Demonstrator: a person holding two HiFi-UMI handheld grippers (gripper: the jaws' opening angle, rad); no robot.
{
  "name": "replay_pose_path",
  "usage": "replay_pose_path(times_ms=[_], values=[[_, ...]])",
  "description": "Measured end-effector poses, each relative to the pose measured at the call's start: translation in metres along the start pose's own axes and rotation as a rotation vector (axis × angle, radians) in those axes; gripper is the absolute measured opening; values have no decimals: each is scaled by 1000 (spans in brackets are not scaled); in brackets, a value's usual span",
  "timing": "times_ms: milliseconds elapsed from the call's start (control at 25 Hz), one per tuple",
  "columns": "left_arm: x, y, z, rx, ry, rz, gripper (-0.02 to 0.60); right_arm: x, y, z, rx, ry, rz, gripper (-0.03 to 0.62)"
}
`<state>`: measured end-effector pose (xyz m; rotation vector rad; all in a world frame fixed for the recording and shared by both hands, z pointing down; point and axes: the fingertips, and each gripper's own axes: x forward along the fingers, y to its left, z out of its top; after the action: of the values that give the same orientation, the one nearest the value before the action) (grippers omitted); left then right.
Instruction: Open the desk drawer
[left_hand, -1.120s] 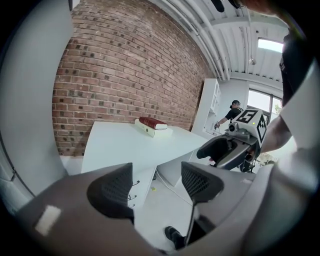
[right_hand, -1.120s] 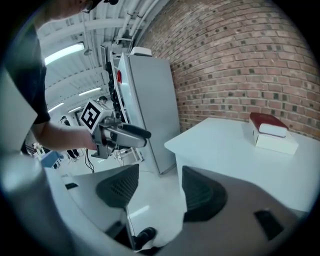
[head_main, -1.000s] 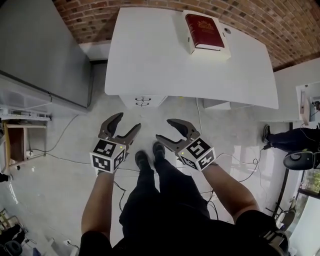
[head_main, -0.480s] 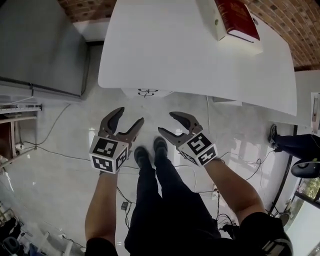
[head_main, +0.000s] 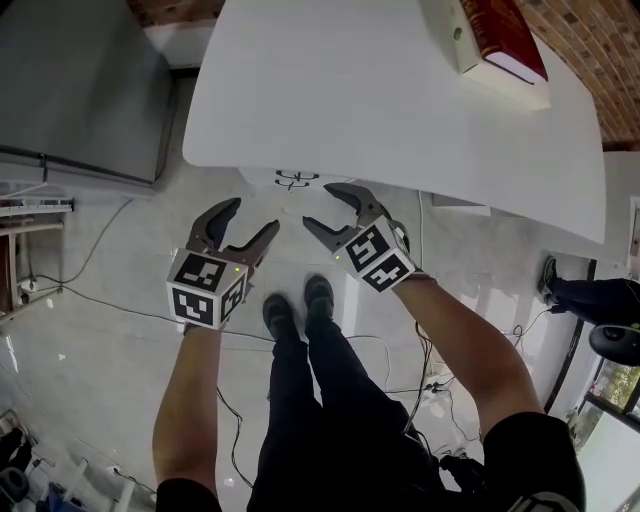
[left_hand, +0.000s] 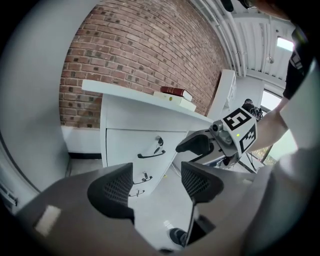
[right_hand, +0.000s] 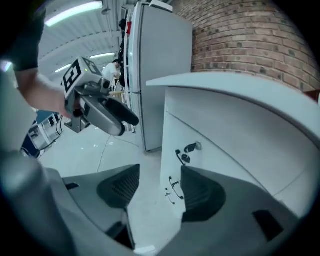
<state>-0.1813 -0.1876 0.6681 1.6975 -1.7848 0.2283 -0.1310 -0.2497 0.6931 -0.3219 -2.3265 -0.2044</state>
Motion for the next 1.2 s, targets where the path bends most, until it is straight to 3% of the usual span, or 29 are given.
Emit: replay_pose_path(times_ms=[280,440,800,960,1040,1200], values=[[5,16,-14,7,20,15,308,41,-37,-13,-114,108,-127,187],[0,18,-20,0,25,15,308,57,-50,-17,-228,179,-164,187],[-7,18,-28,-31,-1,-2,308,83,-58,-29,-337,279,-233,164],[-13,23,-39,-37,3,-6,308,89,-65,-29,-466,316,-333,89],[-15,27,-45,-36,8,-4,308,88,-68,-28,-474,307,-365,46],[-21,29,-52,-26,19,2,308,86,-67,-27,-434,295,-415,44]])
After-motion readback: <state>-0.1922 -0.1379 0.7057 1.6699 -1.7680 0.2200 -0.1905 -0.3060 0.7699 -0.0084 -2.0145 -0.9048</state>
